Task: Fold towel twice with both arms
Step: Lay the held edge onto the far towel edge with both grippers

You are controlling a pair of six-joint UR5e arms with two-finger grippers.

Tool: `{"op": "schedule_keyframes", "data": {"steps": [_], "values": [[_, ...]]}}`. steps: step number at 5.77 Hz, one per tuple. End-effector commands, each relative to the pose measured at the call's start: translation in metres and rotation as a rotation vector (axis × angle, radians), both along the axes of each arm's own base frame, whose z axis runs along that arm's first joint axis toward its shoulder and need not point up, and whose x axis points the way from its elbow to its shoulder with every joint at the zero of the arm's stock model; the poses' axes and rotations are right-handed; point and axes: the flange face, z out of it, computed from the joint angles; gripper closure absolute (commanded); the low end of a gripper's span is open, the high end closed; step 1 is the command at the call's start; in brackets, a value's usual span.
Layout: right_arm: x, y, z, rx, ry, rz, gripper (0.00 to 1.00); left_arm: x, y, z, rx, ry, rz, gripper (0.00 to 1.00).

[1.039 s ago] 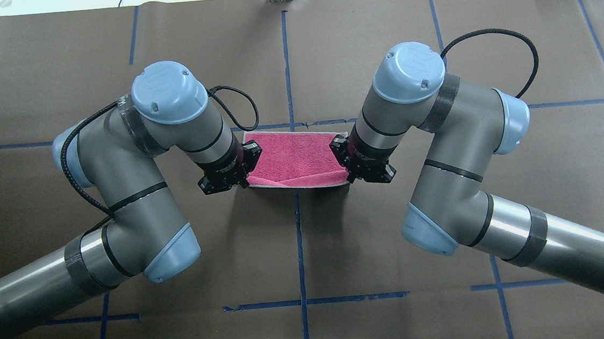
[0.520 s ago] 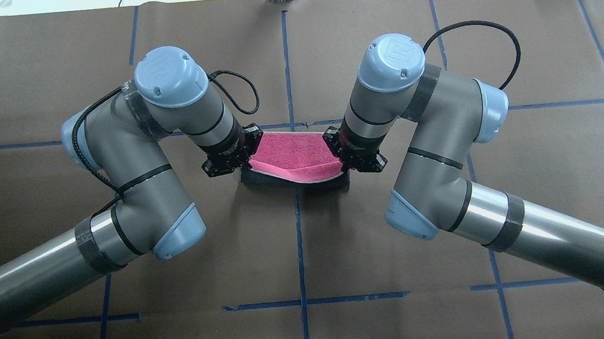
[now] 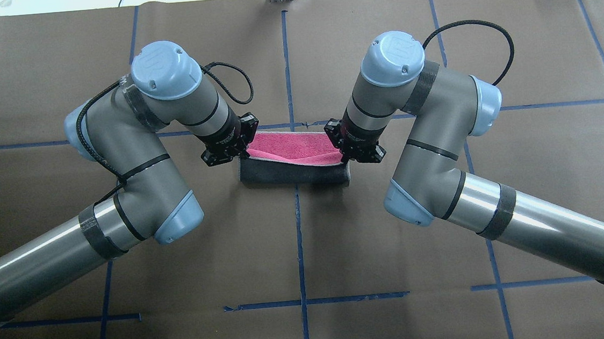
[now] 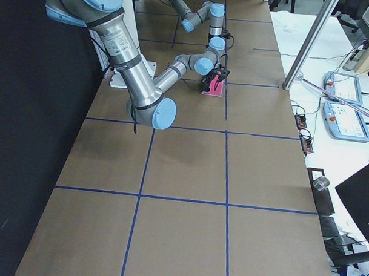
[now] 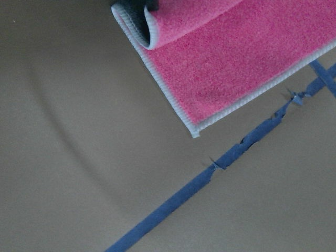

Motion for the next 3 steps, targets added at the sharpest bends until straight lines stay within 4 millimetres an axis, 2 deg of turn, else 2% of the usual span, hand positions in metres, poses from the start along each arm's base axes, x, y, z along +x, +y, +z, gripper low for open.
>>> {"op": "schedule_keyframes", "data": {"steps": [1,3], "values": [[-0.001,-0.011,0.011,-0.009,0.014,0.008,0.95,0.009,-0.027,0.001,-0.028,0.019,-0.049,1.0],[-0.008,-0.025,0.014,-0.004,0.007,0.019,0.95,0.012,-0.038,0.009,-0.034,0.016,-0.06,1.0]]}}
